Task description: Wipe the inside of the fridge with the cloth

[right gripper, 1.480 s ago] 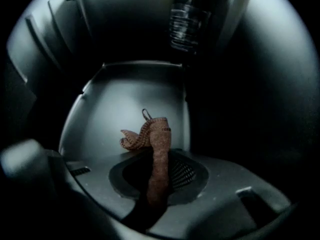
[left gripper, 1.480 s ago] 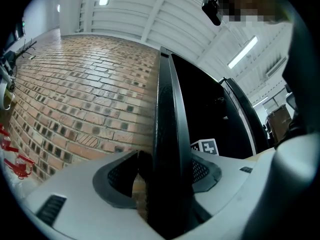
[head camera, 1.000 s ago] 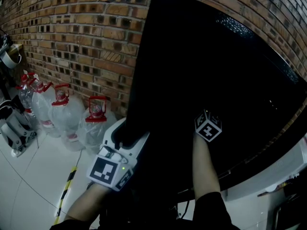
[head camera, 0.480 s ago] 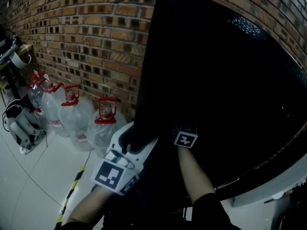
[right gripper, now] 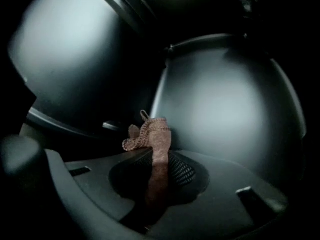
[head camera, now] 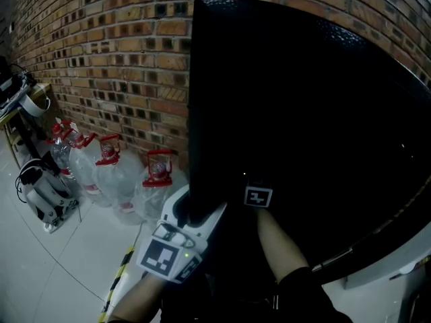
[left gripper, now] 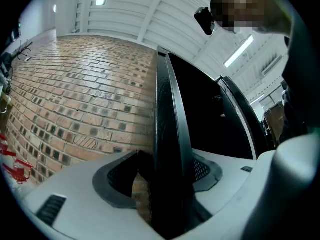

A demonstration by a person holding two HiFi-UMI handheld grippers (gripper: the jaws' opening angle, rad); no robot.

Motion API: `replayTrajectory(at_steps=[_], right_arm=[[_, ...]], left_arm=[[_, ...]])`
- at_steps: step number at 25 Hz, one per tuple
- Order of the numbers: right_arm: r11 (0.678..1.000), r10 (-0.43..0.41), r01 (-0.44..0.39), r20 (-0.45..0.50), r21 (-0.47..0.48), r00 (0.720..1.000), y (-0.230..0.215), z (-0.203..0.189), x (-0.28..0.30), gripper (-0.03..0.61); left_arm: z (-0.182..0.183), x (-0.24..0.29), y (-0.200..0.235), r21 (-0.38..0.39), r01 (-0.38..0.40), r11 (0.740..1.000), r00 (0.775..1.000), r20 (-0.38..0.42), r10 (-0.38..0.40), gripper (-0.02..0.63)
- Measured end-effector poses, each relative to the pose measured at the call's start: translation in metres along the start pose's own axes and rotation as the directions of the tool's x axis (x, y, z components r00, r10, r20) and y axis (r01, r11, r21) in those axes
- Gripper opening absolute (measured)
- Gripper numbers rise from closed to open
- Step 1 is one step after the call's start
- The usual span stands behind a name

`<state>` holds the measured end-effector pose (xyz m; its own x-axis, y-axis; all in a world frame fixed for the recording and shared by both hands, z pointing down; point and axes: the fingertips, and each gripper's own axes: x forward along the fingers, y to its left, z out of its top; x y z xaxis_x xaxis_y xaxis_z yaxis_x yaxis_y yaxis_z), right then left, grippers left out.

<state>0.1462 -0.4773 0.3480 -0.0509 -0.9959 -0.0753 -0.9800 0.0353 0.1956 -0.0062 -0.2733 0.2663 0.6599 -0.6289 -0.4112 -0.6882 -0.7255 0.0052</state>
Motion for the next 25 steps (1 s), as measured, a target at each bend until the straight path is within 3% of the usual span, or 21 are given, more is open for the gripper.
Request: replayTrajectory(at_steps=[9,25], right_arm=[[0.992,-0.121,0.122,-0.030,0.017,0.992,-0.044,-0.007,-0.023,0.077],[0.938,-0.334,0.340,-0.085,0.063,0.939,-0.136,-0.027,-0.067,0.077]], left_arm=[[0.000,-0.002,0.000,0.000,-0.001,1.000,1.000,-0.004,0.001,0.267],[-0.005,-0.001,-0.002,-0.027,-0.002,1.000,1.000,-0.005,0.002,0.267]])
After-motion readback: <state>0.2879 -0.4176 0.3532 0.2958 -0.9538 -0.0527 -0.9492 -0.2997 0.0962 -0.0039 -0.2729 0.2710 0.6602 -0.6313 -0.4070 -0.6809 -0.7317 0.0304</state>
